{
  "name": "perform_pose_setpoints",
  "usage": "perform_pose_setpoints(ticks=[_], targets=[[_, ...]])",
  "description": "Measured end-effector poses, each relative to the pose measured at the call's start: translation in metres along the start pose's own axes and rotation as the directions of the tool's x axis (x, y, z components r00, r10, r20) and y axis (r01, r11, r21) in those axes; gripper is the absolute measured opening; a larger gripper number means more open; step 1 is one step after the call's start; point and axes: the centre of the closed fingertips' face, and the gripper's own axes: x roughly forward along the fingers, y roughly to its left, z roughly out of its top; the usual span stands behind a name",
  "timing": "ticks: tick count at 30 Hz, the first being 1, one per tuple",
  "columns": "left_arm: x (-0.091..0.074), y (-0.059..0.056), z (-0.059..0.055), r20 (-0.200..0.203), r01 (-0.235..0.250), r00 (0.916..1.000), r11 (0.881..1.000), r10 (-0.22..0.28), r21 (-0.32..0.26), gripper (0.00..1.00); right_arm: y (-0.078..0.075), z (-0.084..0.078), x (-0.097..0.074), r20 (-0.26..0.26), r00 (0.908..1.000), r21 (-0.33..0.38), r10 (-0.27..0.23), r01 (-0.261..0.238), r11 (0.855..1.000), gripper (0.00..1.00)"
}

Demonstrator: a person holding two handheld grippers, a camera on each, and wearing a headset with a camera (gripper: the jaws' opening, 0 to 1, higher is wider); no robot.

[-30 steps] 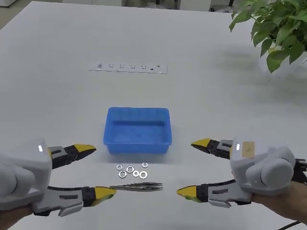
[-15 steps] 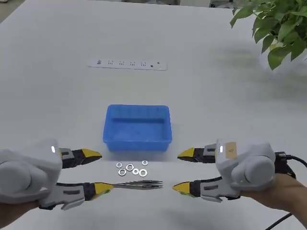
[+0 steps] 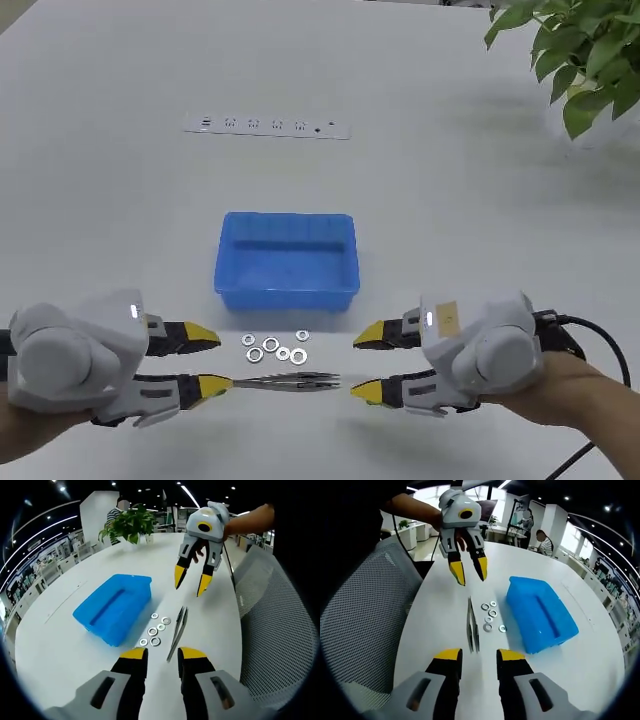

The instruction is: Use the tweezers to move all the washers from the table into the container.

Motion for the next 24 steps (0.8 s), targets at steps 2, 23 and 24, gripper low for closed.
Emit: perform_pose_setpoints(ticks=[2,23,24], targets=[[0.003,0.001,-0.004,-0.025,0.004,0.9997,1.000,-0.004,0.000,0.28,0.001,-0.001,0.003,-0.003,0.9999,0.002,0.014,-0.014,1.000,0.27],[0.022,-0.007,-0.026,-0.141,0.096,0.9864,0.993,-0.085,0.074,0.17,0.006,-0.006,0.025,-0.045,0.9939,-0.038,0.100,-0.102,0.994,0.16],[0.023,-0.008,-0.027,-0.147,0.102,0.9851,0.992,-0.090,0.078,0.17,0.006,-0.007,0.026,-0.045,0.9938,-0.035,0.102,-0.103,0.994,0.15]])
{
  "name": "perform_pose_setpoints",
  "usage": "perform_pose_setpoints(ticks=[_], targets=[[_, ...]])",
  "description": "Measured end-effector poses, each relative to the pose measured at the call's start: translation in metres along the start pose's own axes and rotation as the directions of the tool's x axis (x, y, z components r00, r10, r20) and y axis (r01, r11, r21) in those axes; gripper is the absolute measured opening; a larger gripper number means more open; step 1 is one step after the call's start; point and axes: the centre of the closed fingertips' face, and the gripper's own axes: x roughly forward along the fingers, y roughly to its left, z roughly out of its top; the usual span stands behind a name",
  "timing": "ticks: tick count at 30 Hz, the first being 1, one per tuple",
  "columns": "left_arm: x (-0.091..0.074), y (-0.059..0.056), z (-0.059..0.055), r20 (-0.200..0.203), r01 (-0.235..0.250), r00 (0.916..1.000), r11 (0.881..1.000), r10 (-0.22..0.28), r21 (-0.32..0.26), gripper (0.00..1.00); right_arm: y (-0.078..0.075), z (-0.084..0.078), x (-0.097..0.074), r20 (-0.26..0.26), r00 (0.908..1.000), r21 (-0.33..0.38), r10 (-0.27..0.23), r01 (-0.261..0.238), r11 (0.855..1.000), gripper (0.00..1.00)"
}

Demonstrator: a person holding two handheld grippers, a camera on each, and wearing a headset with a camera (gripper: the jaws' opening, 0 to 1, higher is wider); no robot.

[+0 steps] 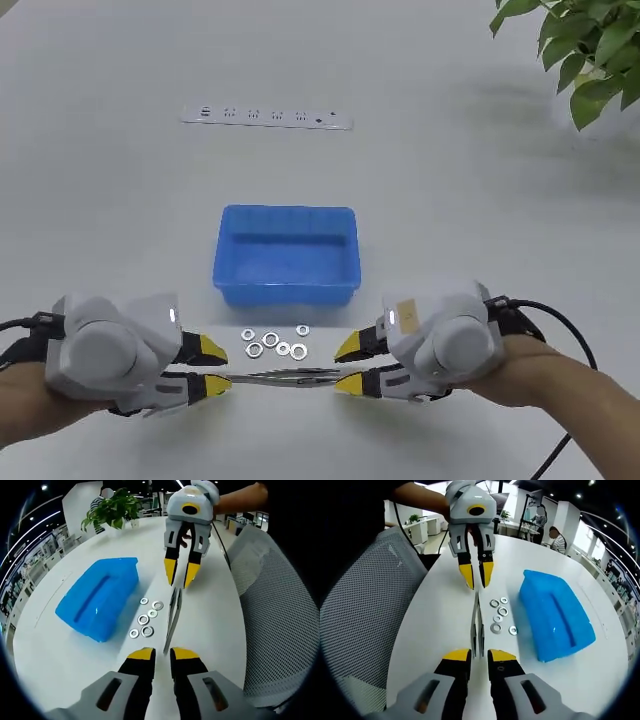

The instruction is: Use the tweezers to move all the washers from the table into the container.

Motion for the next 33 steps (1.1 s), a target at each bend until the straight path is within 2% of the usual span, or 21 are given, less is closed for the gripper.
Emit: perform_pose_setpoints(ticks=[13,33], targets=[[0.009,-0.003,-0.002,-0.038,0.025,0.9990,0.999,-0.024,0.023,0.11,0.000,-0.005,0.006,-0.021,0.9997,-0.006,0.014,-0.014,1.000,0.11],[0.014,-0.002,0.001,-0.050,0.045,0.9979,0.998,-0.042,0.046,0.06,0.000,-0.009,0.007,-0.028,0.9994,-0.007,0.019,-0.019,1.000,0.09]])
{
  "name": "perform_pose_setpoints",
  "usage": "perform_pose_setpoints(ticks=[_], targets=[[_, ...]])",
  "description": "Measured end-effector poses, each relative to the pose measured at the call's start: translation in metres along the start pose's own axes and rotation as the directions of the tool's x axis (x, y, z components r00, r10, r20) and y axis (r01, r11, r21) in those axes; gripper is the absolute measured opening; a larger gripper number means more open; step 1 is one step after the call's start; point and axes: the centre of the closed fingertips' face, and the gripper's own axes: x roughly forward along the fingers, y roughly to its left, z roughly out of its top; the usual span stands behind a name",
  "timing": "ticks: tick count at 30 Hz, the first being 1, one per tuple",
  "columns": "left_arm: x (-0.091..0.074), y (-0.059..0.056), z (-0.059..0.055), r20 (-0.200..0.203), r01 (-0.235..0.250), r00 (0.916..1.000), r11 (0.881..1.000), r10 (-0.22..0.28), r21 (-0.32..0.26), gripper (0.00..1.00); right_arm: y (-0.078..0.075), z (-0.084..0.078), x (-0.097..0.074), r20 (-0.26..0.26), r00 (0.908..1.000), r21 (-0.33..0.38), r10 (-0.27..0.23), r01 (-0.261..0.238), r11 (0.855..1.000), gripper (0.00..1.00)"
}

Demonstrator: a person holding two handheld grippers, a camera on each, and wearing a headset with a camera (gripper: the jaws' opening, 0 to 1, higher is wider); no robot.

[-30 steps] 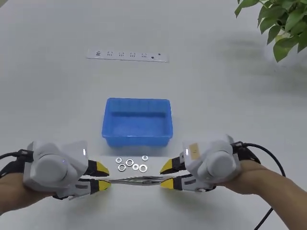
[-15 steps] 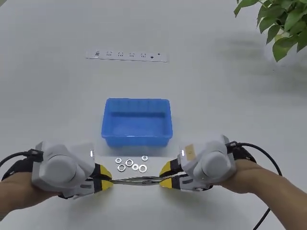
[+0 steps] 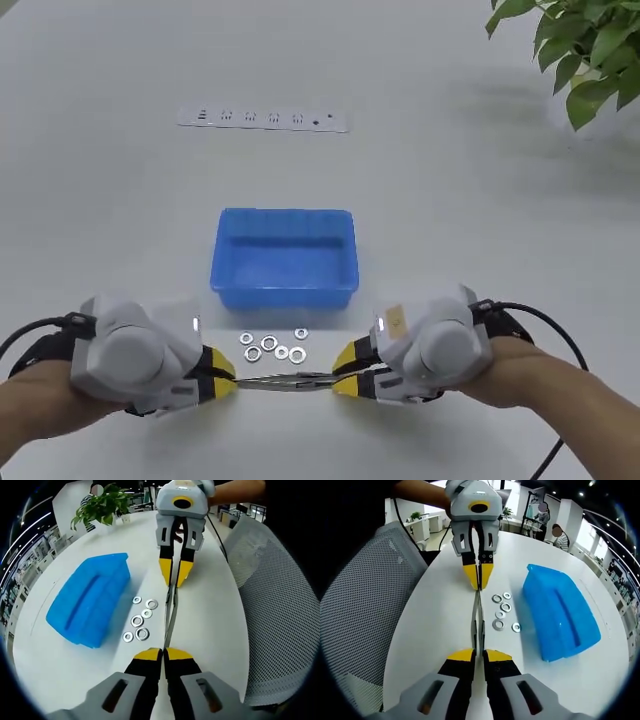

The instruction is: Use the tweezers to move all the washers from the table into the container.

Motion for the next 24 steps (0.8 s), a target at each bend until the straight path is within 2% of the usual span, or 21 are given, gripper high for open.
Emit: perform_pose_setpoints(ticks=[5,8,15,19,24], targets=[[-0.004,-0.001,0.006,0.028,0.002,0.9996,1.000,-0.001,-0.011,0.06,-0.001,-0.002,-0.001,-0.005,1.0000,-0.001,-0.003,0.003,1.000,0.10],[-0.006,-0.004,0.010,0.041,0.008,0.9991,1.000,-0.008,0.011,0.06,-0.001,-0.002,-0.001,-0.007,1.0000,-0.003,-0.005,0.005,1.000,0.11],[-0.009,-0.006,0.014,0.037,-0.001,0.9993,0.999,-0.001,0.033,0.06,0.000,0.001,0.000,-0.010,0.9999,-0.014,-0.007,0.007,1.000,0.14],[-0.012,-0.005,0.013,0.014,-0.007,0.9999,0.999,0.007,0.038,0.06,0.000,0.004,0.000,-0.006,0.9999,-0.018,-0.012,0.012,1.000,0.16],[-0.017,-0.005,0.016,0.011,-0.016,0.9998,0.999,0.016,0.042,0.06,-0.003,0.011,0.001,0.003,0.9998,-0.026,-0.022,0.022,0.999,0.17]])
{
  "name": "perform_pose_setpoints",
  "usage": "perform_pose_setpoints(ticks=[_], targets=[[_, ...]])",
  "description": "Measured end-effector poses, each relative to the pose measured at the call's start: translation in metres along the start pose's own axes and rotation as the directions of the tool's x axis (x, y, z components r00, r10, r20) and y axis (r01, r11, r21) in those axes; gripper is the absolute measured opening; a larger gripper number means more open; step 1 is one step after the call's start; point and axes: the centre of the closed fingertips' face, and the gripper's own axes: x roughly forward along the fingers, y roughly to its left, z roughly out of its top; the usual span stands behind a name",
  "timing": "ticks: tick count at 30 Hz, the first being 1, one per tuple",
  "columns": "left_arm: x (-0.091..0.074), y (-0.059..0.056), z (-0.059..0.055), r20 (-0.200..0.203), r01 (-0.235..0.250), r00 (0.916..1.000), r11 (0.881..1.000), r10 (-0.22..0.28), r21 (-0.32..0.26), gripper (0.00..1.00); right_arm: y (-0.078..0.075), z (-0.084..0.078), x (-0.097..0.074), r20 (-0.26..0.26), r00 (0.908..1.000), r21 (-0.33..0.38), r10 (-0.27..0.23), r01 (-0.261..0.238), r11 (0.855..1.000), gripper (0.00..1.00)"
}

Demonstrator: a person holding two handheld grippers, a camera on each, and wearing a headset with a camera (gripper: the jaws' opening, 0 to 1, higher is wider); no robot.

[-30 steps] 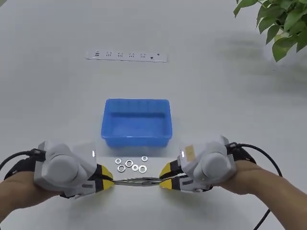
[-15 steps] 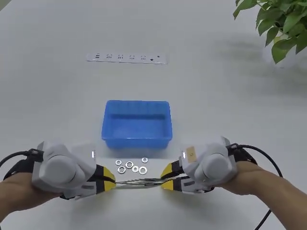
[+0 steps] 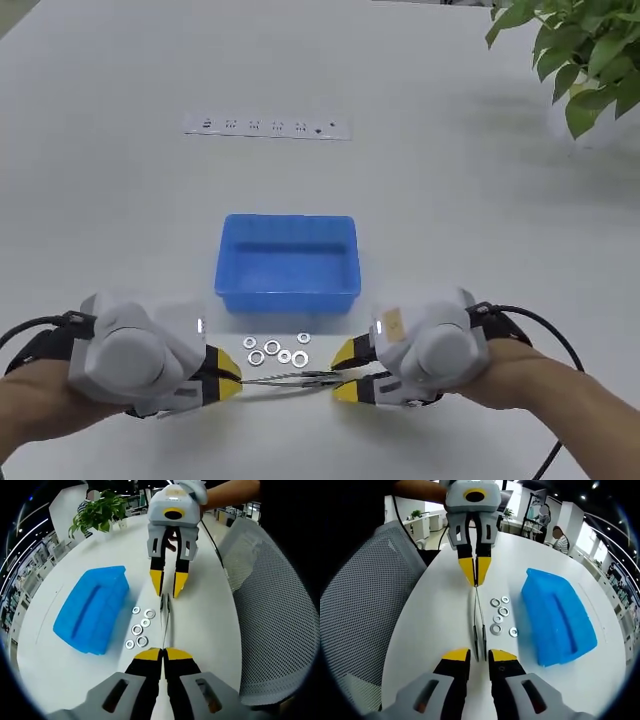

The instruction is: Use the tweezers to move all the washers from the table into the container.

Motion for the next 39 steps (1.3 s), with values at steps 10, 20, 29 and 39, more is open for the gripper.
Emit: perform_pose_setpoints(ticks=[10,20,29,39], targets=[[-0.007,-0.001,0.006,-0.002,-0.002,1.0000,1.000,0.003,0.011,0.05,0.000,0.015,0.010,0.017,0.9997,-0.020,0.016,-0.016,1.000,0.17],[-0.015,-0.002,0.013,0.002,0.004,1.0000,1.000,-0.004,0.029,0.05,0.004,0.021,0.018,0.014,0.9989,-0.048,0.044,-0.043,0.998,0.13],[-0.024,-0.003,0.025,0.009,0.015,0.9998,0.998,-0.016,0.057,0.05,0.005,0.025,0.017,0.020,0.9990,-0.047,0.040,-0.039,0.998,0.12],[-0.037,-0.003,0.048,0.044,0.018,0.9988,0.996,-0.022,0.091,0.05,0.005,0.030,0.014,0.036,0.9989,-0.030,0.030,-0.029,0.999,0.12]])
